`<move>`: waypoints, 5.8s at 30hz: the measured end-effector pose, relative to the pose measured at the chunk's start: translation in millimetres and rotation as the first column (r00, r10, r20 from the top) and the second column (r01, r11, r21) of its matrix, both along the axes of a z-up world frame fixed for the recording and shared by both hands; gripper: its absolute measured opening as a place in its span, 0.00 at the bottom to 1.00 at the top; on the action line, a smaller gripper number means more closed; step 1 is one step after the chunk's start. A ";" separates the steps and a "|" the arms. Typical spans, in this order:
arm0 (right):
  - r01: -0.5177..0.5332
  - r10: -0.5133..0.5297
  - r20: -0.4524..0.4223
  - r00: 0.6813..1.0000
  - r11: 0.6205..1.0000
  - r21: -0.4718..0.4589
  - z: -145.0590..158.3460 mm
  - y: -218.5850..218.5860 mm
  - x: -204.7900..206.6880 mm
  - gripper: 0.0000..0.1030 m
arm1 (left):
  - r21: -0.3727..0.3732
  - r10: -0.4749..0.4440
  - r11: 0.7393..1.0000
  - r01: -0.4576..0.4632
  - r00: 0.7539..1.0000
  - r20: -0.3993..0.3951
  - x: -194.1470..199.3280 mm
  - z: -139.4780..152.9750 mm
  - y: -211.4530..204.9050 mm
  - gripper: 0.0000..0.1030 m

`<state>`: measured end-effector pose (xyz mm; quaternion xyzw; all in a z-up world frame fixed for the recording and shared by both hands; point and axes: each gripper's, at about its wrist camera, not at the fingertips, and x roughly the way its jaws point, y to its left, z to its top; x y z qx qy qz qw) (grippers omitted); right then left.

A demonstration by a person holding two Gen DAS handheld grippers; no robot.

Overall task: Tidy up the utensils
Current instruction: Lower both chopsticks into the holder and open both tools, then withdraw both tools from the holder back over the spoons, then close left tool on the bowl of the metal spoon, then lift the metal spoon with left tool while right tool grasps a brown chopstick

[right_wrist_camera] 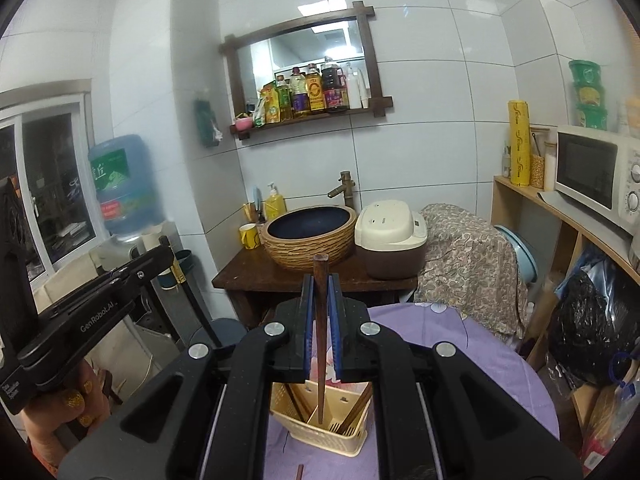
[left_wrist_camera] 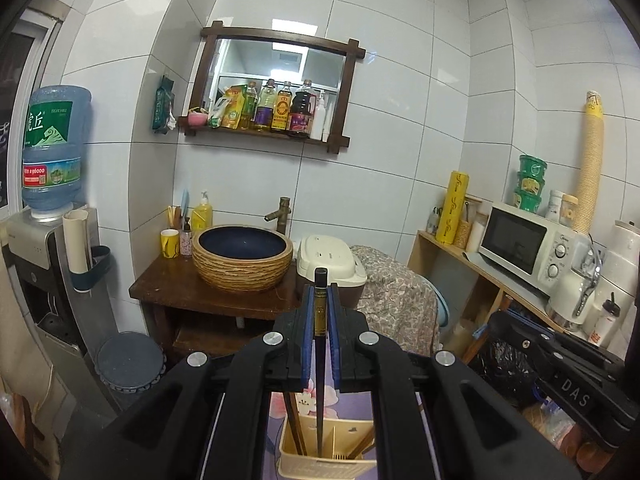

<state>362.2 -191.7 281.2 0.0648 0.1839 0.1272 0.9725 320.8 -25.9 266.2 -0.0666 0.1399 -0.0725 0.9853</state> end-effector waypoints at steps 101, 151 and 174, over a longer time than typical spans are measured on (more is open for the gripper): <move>0.086 -0.126 -0.302 0.945 0.986 -0.143 -299.9 -33.3 -156.0 0.77 | 0.100 -0.217 0.936 0.337 0.778 -0.590 -120.0 -329.8 -50.2 0.38; 0.088 -0.123 -0.309 0.943 0.988 -0.127 -298.2 -37.2 -161.1 0.77 | 0.339 -0.149 0.834 0.435 0.769 -0.622 -77.4 -328.5 -101.7 0.37; -0.193 0.101 -0.499 0.861 0.972 -0.136 -298.9 58.7 -49.1 0.63 | 0.017 -0.083 0.995 0.097 0.919 -0.385 -107.2 -255.6 32.9 0.36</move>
